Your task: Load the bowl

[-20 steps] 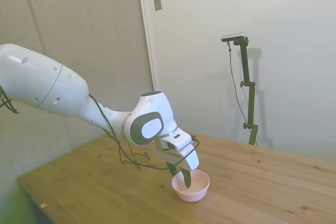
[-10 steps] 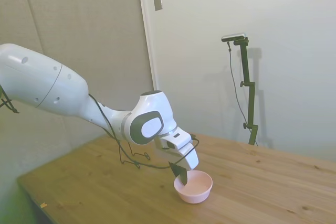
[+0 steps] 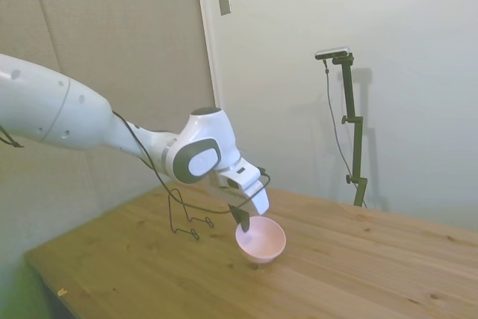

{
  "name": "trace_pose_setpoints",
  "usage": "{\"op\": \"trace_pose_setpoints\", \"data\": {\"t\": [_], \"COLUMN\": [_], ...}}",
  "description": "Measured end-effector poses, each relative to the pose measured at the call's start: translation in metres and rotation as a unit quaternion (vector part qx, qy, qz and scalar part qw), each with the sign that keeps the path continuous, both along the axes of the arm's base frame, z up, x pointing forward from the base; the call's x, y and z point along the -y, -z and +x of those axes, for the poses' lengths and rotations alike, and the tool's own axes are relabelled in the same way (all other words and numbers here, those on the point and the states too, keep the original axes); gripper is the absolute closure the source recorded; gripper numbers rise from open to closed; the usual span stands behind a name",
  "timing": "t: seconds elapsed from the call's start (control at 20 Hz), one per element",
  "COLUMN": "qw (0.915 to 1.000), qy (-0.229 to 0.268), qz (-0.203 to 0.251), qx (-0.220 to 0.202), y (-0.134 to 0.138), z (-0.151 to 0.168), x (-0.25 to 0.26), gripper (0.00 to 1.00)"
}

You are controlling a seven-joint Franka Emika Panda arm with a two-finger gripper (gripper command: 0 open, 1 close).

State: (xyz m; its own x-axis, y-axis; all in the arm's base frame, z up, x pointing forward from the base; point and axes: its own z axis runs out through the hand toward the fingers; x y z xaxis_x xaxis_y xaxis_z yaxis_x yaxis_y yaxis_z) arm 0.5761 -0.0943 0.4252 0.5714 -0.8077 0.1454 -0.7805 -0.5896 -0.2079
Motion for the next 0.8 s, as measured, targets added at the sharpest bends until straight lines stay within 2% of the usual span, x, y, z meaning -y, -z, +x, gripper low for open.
{"op": "trace_pose_setpoints", "data": {"t": [0.2, 0.45, 0.65, 0.8], "qw": [0.9979, 0.9922, 0.9823, 0.975], "qy": [-0.049, -0.072, -0.095, -0.105], "qz": [0.036, 0.093, 0.148, 0.179], "qx": [0.022, 0.041, 0.066, 0.079], "y": [-0.055, -0.04, -0.022, -0.023], "z": [-0.009, -0.009, -0.017, -0.022], "x": [-0.058, -0.076, -0.111, -0.135], "gripper": [1.0, 1.0, 1.0, 1.0]}}
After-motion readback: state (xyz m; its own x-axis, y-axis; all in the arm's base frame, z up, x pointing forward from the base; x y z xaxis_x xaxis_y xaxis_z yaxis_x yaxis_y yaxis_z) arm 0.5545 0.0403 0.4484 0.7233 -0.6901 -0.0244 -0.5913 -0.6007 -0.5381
